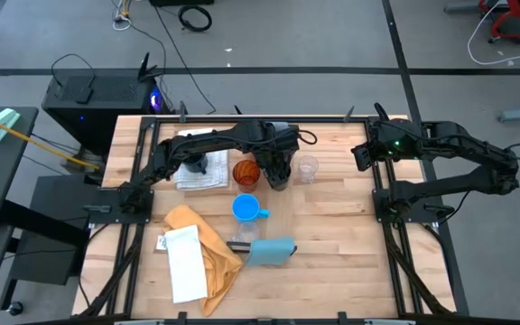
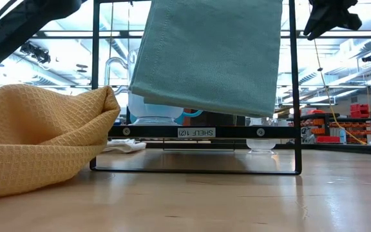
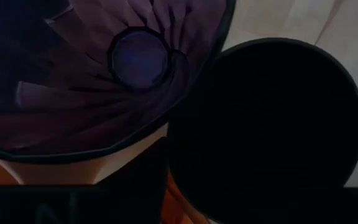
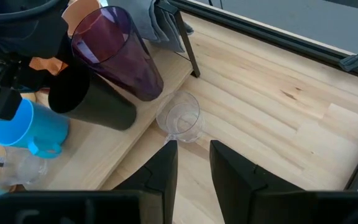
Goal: Stack small to large cups/mugs on shelf
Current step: Put the black cup on the shelf
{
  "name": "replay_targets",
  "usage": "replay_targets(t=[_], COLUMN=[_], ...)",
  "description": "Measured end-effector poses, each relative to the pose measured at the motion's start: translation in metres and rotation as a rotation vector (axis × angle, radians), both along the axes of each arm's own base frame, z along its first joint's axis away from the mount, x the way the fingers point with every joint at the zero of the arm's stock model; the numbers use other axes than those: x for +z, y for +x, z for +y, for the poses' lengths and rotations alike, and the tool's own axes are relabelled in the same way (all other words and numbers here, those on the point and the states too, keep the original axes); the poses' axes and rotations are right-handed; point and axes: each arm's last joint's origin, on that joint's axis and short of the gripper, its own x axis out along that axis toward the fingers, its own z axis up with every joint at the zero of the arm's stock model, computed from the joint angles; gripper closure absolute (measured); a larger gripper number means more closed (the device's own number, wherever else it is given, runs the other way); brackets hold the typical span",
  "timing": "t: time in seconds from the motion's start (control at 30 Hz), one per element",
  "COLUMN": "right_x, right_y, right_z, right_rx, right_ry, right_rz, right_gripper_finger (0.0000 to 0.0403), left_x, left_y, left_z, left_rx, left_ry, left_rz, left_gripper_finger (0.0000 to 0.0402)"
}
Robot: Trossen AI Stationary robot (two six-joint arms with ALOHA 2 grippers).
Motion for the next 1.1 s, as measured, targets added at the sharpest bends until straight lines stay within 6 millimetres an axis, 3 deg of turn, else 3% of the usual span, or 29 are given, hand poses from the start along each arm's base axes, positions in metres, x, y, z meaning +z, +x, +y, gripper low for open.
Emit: replay_targets(t=[0.47,1.1], right_x=[0.0,0.0], right_y=[0.0,0.0], right_z=[0.0,0.0], right_rx=[0.0,0.003], right_ry=[0.0,-0.003], right_rz=[0.0,0.002], right_gripper_finger=[0.0302,0.0302], left_x=[0.015,0.018], left_y=[-0.001,-0.004], left_z=[0.001,-0.013], left_rx=[-0.001,-0.027], left_ry=[-0.003,-0.06], left_rz=[-0.039,-0.018], left_gripper_finger=[0.0228,0.0212])
